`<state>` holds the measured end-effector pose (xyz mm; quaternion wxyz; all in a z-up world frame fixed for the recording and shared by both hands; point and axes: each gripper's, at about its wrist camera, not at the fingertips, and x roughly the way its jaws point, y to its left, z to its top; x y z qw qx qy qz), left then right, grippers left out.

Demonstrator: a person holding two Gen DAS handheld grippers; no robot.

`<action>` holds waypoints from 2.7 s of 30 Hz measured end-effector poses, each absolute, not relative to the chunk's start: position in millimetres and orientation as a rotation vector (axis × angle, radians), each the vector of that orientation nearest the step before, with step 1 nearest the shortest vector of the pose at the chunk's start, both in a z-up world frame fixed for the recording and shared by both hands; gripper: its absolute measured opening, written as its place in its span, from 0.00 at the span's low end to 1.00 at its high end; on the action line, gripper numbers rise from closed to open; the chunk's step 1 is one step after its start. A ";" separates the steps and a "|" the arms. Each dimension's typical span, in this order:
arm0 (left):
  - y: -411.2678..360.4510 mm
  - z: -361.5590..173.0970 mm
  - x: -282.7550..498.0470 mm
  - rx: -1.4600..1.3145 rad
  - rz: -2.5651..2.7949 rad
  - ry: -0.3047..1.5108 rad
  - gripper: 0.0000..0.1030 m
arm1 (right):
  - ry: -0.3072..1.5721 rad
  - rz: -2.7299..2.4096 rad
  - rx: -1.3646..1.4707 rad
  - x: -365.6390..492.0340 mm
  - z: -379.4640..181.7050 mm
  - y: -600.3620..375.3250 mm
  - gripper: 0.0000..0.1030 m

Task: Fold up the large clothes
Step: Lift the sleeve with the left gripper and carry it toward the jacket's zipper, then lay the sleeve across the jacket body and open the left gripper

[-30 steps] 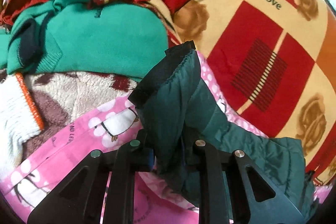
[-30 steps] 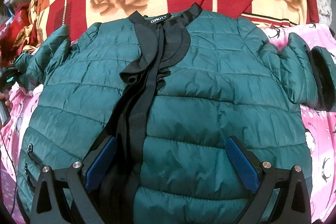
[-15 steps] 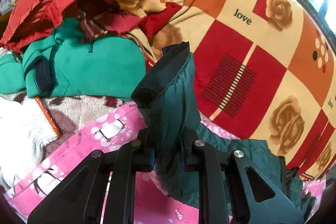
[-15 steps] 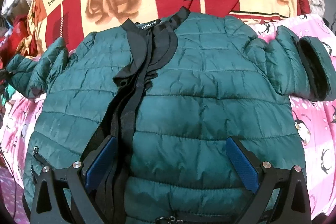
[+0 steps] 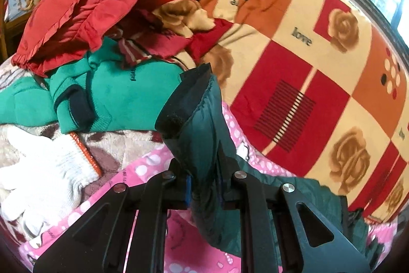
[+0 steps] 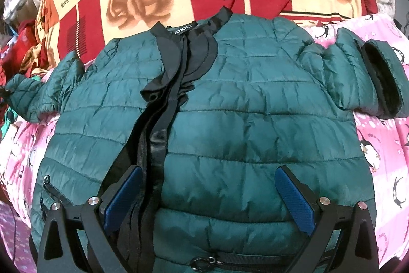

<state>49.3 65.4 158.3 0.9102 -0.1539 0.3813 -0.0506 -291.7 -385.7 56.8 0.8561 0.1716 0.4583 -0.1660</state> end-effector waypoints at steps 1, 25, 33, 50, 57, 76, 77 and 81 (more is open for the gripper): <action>61.8 158.2 46.7 -0.312 -0.117 0.788 0.12 | 0.965 -0.349 0.357 -291.2 56.3 -385.4 1.00; -155.9 185.8 -68.3 -0.003 -0.514 0.770 0.11 | 0.926 -0.419 0.346 -301.1 59.8 -422.1 1.00; -222.6 173.5 -94.1 0.041 -0.588 0.802 0.11 | 0.877 -0.445 0.353 -305.7 68.6 -442.2 1.00; -314.1 158.4 -123.0 0.139 -0.651 0.828 0.11 | 0.891 -0.403 0.391 -325.5 61.9 -451.6 1.00; -347.8 143.3 -135.5 0.167 -0.694 0.856 0.11 | 0.888 -0.415 0.391 -332.6 56.5 -460.6 1.00; -445.9 93.5 -151.2 0.215 -0.784 0.966 0.11 | 0.949 -0.418 0.395 -350.3 38.7 -482.0 1.00; -449.7 91.5 -152.4 0.219 -0.790 0.968 0.11 | 0.953 -0.419 0.405 -350.7 36.4 -484.1 1.00; -463.7 79.7 -155.0 0.231 -0.814 0.998 0.11 | 0.962 -0.414 0.434 -351.4 28.7 -487.4 1.00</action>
